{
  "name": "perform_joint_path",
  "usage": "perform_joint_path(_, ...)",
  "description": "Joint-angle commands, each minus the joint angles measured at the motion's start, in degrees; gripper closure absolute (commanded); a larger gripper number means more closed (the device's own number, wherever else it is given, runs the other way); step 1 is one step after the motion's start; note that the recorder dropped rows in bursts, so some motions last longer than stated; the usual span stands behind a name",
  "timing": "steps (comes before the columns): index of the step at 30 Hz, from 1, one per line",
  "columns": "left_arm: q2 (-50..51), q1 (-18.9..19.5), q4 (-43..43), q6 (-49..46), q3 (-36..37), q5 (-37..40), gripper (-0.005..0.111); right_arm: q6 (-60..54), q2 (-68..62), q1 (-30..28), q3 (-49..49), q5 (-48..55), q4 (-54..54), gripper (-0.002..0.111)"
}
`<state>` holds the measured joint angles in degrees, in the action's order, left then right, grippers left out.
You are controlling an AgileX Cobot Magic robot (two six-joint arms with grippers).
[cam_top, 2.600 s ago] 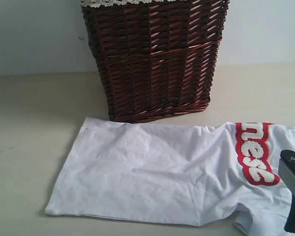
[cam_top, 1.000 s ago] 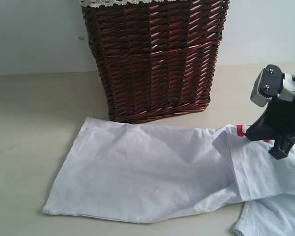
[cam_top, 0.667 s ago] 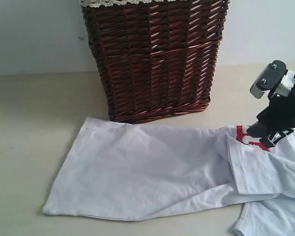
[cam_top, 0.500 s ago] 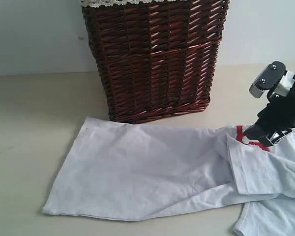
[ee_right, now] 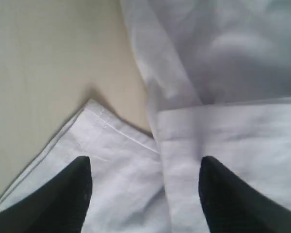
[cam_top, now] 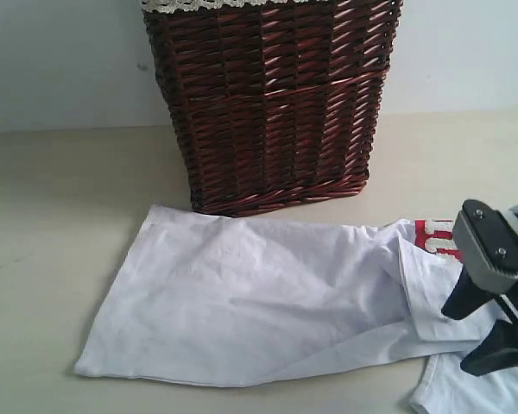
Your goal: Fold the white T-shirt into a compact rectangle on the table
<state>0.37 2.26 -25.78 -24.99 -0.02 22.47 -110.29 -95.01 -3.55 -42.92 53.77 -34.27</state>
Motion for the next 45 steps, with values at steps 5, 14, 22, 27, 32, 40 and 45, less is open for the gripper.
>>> perform_joint_path(5,-0.4,-0.1,-0.1,0.0,0.0,-0.2,0.096,-8.0,-2.0,-0.1,5.1,-13.6,-9.0,0.057)
perform_joint_path(14,-0.4,-0.1,-0.1,0.0,0.0,-0.2,0.096,-8.0,-2.9,-0.1,5.1,-13.7,-14.8,0.101)
perform_joint_path(22,-0.4,-0.1,-0.1,0.0,0.0,-0.2,0.096,-6.9,-2.9,-0.1,5.1,-12.5,-20.0,0.108)
perform_joint_path(27,-0.4,-0.1,-0.1,0.0,0.0,-0.2,0.096,-9.6,-2.9,-0.1,5.1,-0.6,-12.4,0.080)
perform_joint_path(32,-0.4,-0.1,-0.1,0.0,0.0,-0.2,0.096,-10.2,-3.9,-0.1,5.3,-12.8,-15.7,0.060)
perform_joint_path(40,-0.4,-0.1,-0.1,0.0,0.0,-0.2,0.096,-10.2,-7.0,-0.1,5.3,-13.5,-16.4,0.102)
perform_joint_path(45,-0.4,-0.1,-0.1,0.0,0.0,-0.2,0.096,-10.0,-7.0,-0.1,5.3,-13.0,-16.4,0.108)
